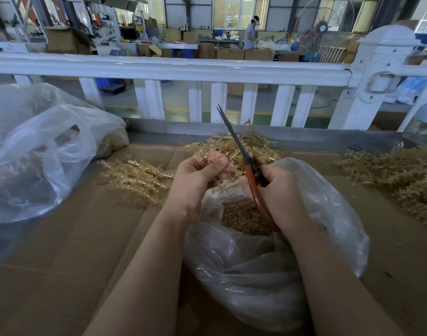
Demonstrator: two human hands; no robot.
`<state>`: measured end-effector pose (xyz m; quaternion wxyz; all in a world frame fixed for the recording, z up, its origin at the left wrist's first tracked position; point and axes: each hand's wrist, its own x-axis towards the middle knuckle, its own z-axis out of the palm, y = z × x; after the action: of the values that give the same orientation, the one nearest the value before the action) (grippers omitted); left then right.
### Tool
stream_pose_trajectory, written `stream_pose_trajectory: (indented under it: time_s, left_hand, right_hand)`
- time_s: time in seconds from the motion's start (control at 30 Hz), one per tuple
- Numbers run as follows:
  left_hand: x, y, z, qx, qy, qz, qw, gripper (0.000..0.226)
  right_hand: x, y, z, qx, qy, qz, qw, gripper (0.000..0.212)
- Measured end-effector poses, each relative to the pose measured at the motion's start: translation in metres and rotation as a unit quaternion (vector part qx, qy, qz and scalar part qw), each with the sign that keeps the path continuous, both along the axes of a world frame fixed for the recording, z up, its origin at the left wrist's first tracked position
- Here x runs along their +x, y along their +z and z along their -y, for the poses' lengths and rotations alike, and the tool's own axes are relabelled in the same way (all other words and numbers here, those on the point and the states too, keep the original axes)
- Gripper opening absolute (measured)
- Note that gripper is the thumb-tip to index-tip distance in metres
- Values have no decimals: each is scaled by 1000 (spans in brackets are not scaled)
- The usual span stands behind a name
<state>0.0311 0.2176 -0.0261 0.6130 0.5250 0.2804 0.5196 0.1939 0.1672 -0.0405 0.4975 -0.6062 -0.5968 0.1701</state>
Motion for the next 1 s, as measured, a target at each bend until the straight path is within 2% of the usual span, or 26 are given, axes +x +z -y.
stream_pose_trajectory:
  time_s: [0.07,0.1,0.17,0.23,0.3,0.5,0.63,0.8,1.0]
  left_hand:
    - [0,1,0,10,10,5,1000,7]
    - [-1,1,0,13,17,10,1000,6]
    - [-2,2,-1,21,38,18,999,16]
    - [-3,2,-1,33,50,18,998,18]
    - [-3,2,-1,43,61,17,997,17]
    - [-5,0,-4,45,59,27,997,8]
    - [-5,-1,-5,47,52,13,997,10]
    - [-6,0,-4,50,47,7,998,6]
    - [-6,3,-1,25,31,28,999,14]
  right_hand:
    - [-1,1,2,-4,-13,2,1000,15]
    - [0,1,4,-7,-25,10,1000,23]
    - [1,1,7,-6,-58,71,996,41]
    - [2,0,7,7,-85,151,985,44]
    - [1,-1,8,19,-92,191,977,43]
    - [1,-1,6,20,-96,225,969,67]
    - [3,-2,6,35,-104,245,963,62]
    - [4,-2,5,32,-112,257,959,73]
    - [4,-2,5,25,-124,264,956,74]
